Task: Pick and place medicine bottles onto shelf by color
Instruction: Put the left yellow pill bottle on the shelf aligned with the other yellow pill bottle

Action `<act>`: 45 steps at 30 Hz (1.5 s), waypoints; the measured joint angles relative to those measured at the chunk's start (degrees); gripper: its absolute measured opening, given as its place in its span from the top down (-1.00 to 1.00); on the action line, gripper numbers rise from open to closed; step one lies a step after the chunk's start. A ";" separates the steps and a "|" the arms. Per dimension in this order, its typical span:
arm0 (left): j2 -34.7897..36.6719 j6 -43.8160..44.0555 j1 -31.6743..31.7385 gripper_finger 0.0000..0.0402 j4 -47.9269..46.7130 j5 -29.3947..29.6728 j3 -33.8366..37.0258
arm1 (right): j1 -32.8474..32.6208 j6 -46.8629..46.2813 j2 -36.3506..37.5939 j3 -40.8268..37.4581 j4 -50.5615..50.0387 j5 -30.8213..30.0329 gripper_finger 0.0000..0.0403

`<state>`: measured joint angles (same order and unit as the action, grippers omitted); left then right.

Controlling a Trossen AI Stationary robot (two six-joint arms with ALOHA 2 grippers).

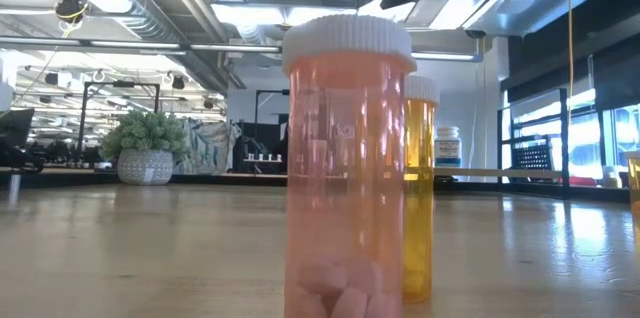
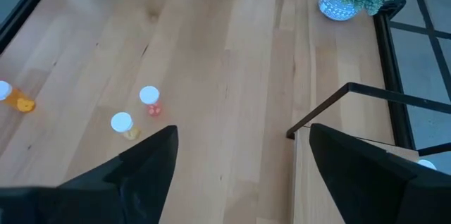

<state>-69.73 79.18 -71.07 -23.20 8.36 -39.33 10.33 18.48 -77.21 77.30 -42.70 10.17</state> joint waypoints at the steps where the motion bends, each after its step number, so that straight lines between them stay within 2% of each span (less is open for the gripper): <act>1: -0.50 0.23 0.00 -0.14 0.02 0.02 0.00 | 0.00 0.00 0.00 0.00 0.00 0.00 -0.60; 16: -7.89 0.41 0.00 -0.14 3.11 -0.33 -0.02 | -0.02 0.01 0.00 -0.02 0.03 -0.02 -0.60; 22: -7.97 3.28 0.00 -0.14 3.80 -0.32 -0.02 | -0.02 0.02 0.00 -0.02 0.04 -0.02 -0.60; 45: -7.94 3.19 0.07 -0.14 4.76 -0.33 -0.02 | -0.02 0.00 0.00 -0.04 0.04 -0.02 -0.60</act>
<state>-77.67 82.37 -71.00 -18.44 8.03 -39.35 10.31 18.48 -77.21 77.25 -42.65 10.15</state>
